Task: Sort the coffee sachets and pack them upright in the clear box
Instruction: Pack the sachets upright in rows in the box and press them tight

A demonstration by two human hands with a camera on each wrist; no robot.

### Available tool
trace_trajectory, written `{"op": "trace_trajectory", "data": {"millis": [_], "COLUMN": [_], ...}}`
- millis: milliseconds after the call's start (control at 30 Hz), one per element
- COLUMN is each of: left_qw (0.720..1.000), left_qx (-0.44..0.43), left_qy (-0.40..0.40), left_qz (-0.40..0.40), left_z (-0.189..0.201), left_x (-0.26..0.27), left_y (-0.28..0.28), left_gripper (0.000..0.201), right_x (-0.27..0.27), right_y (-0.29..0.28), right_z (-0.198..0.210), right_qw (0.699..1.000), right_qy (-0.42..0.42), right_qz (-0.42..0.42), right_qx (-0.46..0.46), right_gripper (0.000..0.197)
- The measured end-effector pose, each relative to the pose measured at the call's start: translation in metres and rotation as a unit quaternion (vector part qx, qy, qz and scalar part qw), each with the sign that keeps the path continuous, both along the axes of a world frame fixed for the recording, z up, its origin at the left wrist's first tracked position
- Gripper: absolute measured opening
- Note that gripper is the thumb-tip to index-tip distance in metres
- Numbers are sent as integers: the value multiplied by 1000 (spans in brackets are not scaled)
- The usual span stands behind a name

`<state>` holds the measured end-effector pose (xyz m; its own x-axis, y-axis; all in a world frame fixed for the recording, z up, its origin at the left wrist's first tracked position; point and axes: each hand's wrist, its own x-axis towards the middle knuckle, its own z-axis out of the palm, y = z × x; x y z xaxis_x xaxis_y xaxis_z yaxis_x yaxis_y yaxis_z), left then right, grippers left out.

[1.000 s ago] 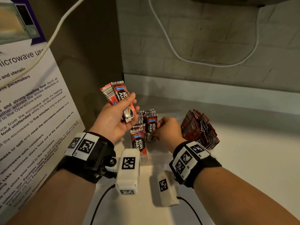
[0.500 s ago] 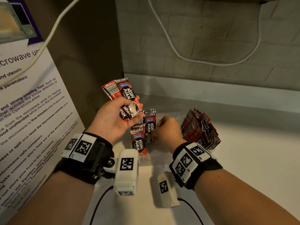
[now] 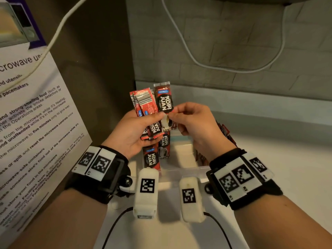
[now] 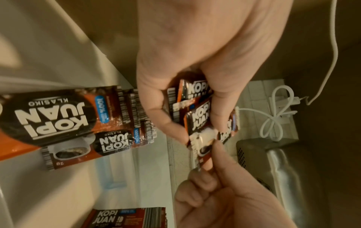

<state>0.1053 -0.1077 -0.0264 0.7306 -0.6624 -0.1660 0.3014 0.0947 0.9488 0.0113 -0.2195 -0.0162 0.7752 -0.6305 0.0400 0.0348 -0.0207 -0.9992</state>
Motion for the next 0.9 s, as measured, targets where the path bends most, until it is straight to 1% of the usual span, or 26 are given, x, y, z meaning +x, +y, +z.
{"op": "trace_trajectory", "data": {"millis": [67,167,233,333,400,467,500,533,600,633,733,900], "left_qw": [1000,998,995,993,993,993,993,993,993,993,993,994], "left_qx": [-7,-24,-27,-18,-9,-6,-5,-3,0,0,-1,-6], "left_qy": [-1,24,36,41,42,44,46,47,48,50,55,67], "left_qz": [14,61,88,106,108,108,109,109,110,110,107,91], "left_z": [1,3,4,5,4,2,2,1,1,1,1,-2], "left_x": [2,10,14,14,12,11,10,10,10,10,13,16], "left_y": [3,11,15,15,14,12,12,11,11,11,12,14], "left_gripper": [11,8,10,16,17,17,16,15,13,13,12,9], "right_x": [-1,-4,-4,5,12,18,22,26,33,34,34,34], "right_y": [-6,-19,-22,-21,-21,-17,-16,-15,-14,-13,-12,-12], "right_z": [-4,-15,-25,-47,-61,-68,-71,-75,-79,-80,-81,-85], "right_qw": [999,995,989,965,954,948,944,938,920,918,922,931], "right_qy": [22,70,136,256,296,314,325,340,368,369,355,334], "right_qz": [-36,-70,-55,-22,9,37,38,37,16,4,-15,-36], "right_qx": [-7,7,-9,-52,-50,-28,-33,-61,-131,-146,-150,-145], "right_gripper": [14,17,18,12,12,15,13,9,18,18,17,23]}}
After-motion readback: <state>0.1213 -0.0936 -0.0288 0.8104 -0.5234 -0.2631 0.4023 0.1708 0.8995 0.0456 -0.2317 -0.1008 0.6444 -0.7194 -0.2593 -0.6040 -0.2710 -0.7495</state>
